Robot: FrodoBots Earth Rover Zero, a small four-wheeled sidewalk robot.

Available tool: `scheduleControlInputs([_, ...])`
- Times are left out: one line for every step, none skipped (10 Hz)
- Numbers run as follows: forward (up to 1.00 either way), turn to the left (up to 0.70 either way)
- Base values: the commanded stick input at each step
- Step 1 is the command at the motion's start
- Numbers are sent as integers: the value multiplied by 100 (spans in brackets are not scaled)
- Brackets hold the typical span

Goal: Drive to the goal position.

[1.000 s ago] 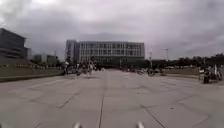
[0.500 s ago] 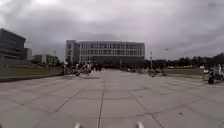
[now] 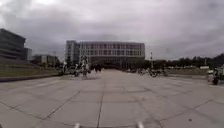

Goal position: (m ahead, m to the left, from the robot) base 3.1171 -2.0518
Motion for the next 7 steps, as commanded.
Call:
scheduleControlInputs([45,0])
scheduleControlInputs([45,0])
scheduleControlInputs([45,0])
scheduleControlInputs([45,0])
scheduleControlInputs([45,0])
scheduleControlInputs([45,0])
scheduleControlInputs([45,0])
